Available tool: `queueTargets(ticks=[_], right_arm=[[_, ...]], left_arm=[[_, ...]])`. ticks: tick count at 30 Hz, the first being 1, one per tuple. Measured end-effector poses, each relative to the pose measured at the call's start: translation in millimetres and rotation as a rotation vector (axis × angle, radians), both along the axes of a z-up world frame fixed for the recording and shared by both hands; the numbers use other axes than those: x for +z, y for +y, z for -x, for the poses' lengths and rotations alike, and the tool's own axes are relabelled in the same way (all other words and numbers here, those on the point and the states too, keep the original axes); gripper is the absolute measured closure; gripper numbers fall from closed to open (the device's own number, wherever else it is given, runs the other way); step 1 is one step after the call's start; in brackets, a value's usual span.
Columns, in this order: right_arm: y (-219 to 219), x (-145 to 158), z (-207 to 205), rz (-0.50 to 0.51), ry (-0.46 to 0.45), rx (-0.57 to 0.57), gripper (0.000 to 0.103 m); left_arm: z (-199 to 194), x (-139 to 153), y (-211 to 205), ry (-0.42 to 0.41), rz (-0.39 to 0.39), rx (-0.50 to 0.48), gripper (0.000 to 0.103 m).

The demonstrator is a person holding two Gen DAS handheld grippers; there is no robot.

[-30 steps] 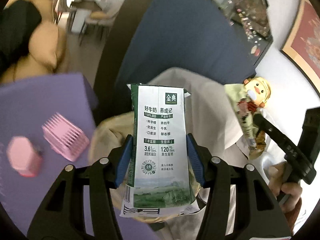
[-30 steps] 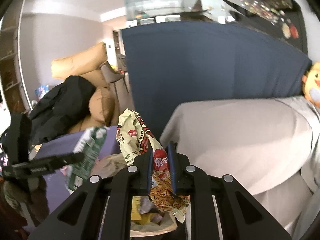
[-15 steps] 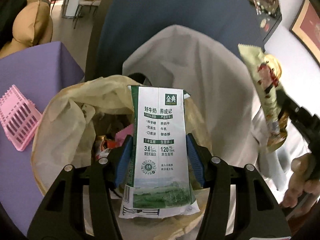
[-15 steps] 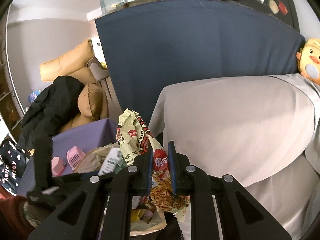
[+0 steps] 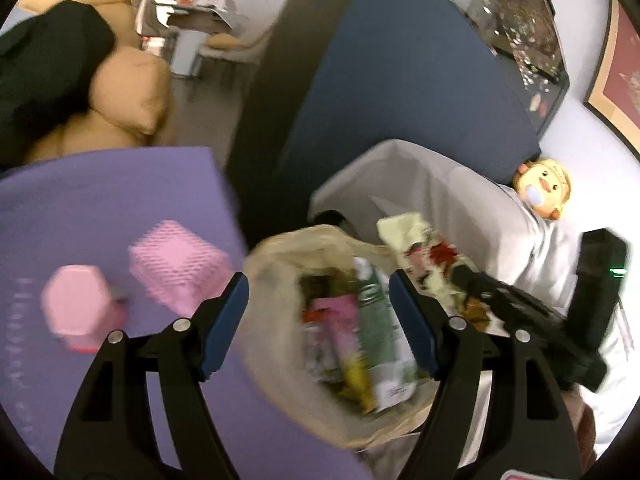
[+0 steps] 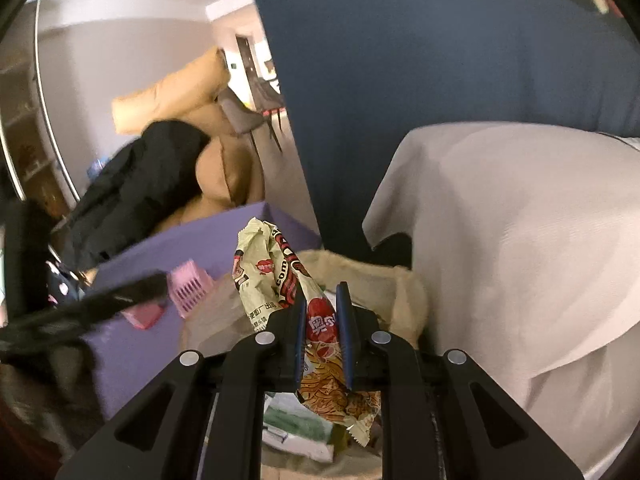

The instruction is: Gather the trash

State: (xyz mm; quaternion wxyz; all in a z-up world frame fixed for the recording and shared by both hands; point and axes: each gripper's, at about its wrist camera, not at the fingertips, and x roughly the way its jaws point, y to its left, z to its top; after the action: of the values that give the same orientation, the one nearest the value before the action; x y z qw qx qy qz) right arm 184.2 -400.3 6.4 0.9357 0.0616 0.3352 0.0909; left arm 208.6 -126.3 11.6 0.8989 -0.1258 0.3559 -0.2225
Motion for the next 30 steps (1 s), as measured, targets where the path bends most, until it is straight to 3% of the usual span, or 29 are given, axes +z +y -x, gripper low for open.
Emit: queueTargets(ticks=[4,10,17,26,29,30], right_arm=[[13,-43,-19,0.016,0.118,-0.015,0.088],[30,-78,-26,0.076,0.213,-0.002,0.088],[44,-96,-30,0.173,0.27,0.017,0.088],[46,-96,-23,0.165,0.291,0.006,0.088],[44,-85,-16,0.153,0.277,-0.006,0.085],[44,-80,-13,0.154,0.266,-0.012,0.077]], left_arm=[[14,-5,28,0.006,-0.142,0.093,0.032],[34,-20,61,0.032,-0.222,0.122,0.027],[45,-30,81,0.051,-0.192,0.113,0.021],[59,-27,100,0.042,-0.154,0.116,0.015],[68,-27,105,0.041,-0.147,0.118,0.013],[72,-26,105,0.039,-0.145,0.121,0.013]])
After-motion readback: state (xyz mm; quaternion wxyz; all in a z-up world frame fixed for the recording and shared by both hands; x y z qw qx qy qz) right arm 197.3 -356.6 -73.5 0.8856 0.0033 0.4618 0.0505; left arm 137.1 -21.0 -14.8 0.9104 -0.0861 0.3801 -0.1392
